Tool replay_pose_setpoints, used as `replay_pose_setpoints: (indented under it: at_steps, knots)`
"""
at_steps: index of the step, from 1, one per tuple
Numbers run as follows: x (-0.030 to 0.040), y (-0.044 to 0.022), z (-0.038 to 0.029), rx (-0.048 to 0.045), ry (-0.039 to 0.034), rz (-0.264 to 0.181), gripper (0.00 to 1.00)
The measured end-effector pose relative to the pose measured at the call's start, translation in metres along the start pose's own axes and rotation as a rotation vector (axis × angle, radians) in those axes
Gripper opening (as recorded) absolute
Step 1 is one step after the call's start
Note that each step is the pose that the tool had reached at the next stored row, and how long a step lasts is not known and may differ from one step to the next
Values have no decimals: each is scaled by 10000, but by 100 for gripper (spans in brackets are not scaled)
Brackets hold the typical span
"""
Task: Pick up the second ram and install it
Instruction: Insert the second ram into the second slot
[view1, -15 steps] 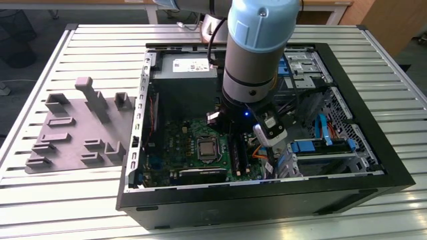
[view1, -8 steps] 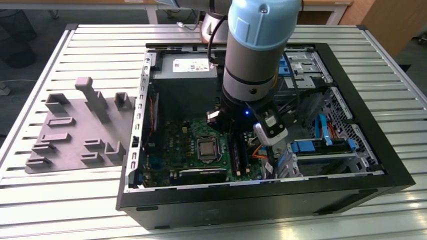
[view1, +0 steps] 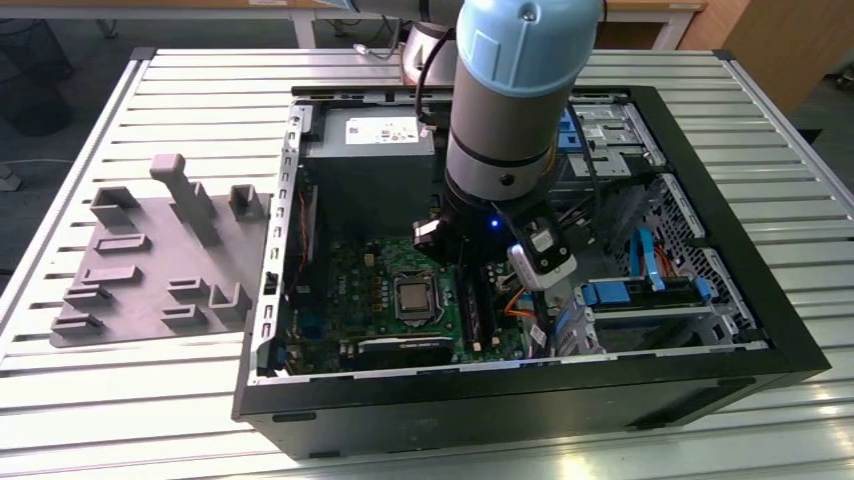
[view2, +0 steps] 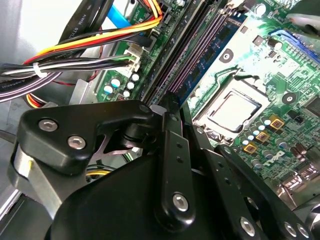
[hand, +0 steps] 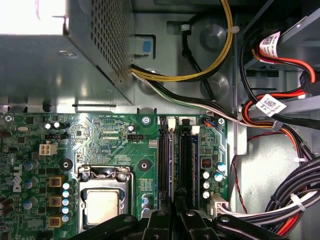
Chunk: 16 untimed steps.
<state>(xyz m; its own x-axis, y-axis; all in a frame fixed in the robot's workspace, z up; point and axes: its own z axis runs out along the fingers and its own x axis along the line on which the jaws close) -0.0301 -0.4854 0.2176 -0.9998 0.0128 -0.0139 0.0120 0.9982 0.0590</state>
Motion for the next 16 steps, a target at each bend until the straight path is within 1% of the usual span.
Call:
replay_pose_setpoints:
  at_steps: [4, 9, 16]
  knots:
    - [-1, -2, 1, -3, 0, -5, 14]
    - [-1, -3, 6, -5, 8, -152, 14]
    - [0, -4, 36, -32, 8, -152, 14]
